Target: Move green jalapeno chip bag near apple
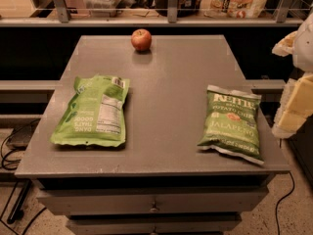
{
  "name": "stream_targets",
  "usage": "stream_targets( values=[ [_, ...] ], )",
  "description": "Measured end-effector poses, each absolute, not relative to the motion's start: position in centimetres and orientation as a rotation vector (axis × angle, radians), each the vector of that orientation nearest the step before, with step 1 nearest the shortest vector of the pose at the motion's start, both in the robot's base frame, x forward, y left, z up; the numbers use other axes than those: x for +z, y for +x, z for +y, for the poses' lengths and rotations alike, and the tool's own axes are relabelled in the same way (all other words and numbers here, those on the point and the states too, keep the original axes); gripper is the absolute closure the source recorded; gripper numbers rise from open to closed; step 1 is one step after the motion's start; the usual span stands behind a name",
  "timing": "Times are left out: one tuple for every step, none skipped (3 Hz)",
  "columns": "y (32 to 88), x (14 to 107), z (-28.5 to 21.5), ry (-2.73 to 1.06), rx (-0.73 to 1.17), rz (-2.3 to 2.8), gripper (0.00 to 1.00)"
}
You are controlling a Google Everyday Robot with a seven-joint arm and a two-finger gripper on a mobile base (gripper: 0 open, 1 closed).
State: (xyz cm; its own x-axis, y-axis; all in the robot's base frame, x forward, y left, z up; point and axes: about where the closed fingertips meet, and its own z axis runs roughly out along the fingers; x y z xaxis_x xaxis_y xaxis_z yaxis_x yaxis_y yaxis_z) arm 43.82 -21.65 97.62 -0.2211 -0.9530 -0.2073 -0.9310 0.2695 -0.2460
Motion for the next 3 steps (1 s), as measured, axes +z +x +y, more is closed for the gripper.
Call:
stream_targets(
  values=[
    [43.8,97.6,-21.6,-1.724,-0.099,2.229,0.0],
    [44.7,96.4,-20.8,-1.665,-0.014,2.19,0.0],
    [46.4,93.4,-19.7,-1.578,0.064,2.2,0.0]
  ],
)
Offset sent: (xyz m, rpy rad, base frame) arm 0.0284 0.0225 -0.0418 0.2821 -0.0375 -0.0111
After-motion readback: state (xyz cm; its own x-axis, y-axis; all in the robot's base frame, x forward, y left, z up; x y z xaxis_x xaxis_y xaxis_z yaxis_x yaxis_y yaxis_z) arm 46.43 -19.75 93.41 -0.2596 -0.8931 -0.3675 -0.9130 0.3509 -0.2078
